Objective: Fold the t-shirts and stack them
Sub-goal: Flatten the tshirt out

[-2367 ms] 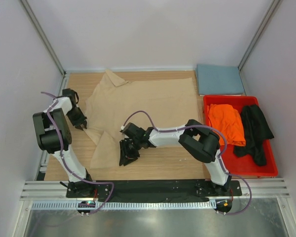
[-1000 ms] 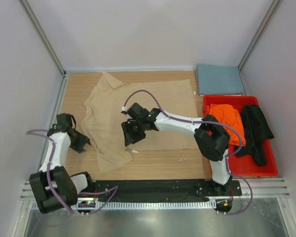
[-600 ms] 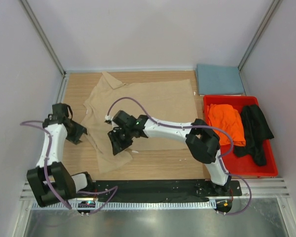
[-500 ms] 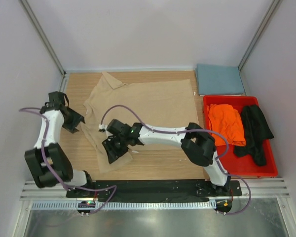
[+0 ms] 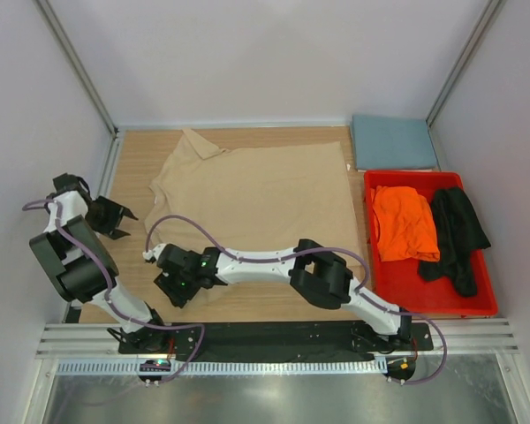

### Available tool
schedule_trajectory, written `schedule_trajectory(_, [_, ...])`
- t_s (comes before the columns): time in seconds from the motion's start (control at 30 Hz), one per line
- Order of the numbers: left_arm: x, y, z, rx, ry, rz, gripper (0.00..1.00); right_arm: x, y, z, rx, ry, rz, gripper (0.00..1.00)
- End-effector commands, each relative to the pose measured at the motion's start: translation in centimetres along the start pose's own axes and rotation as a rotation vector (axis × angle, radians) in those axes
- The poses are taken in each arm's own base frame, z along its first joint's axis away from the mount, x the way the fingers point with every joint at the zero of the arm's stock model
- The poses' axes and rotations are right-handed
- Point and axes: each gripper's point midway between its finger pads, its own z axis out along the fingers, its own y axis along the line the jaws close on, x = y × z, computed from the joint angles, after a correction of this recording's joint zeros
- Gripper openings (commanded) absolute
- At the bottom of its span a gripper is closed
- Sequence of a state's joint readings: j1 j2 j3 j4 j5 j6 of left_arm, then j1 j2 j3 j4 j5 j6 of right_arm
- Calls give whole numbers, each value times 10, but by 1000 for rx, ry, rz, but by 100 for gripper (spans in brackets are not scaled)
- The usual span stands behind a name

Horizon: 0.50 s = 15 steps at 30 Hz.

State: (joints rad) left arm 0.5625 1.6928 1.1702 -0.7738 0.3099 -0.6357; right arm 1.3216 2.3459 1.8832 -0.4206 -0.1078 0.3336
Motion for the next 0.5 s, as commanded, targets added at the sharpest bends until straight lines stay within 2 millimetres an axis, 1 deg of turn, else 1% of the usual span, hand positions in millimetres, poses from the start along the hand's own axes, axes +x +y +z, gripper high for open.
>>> schedule_trajectory(0.0, [-2,-25,-16,132,-13,59,52,-6,-20,5,145,-15,-41,48])
schedule_trajectory(0.07, [-1,-24,-13,134,-4,52,52,0,-22,10,164,0,-47,43])
schedule_trajectory(0.1, [1,-25,-11,144,6,50,52,12,-21,14,178,35,-55,42])
schedule_trajectory(0.13, [3,-26,-10,152,12,47,52,16,-26,13,205,44,-51,40])
schedule_trajectory(0.17, [4,-26,-9,158,21,43,52,29,-28,15,216,72,-51,38])
schedule_trajectory(0.2, [5,-28,-7,172,34,41,53,32,-25,15,210,66,-52,36])
schedule_trajectory(0.23, [7,-28,-4,175,43,39,53,33,-21,10,200,59,-43,33])
schedule_trajectory(0.27, [7,-27,-3,176,47,42,53,46,-24,10,203,83,-35,24])
schedule_trajectory(0.33, [8,-25,1,175,54,44,54,46,-19,3,187,70,-21,10])
schedule_trajectory(0.37, [10,-26,2,178,59,49,54,54,-22,2,195,84,-11,4])
schedule_trajectory(0.4, [11,-25,4,178,64,53,54,51,-20,-1,190,65,-6,2])
schedule_trajectory(0.43, [11,-23,7,166,66,51,54,41,-18,-12,182,29,5,1])
schedule_trajectory(0.47, [13,-20,9,154,71,51,54,49,-19,-15,161,45,25,1])
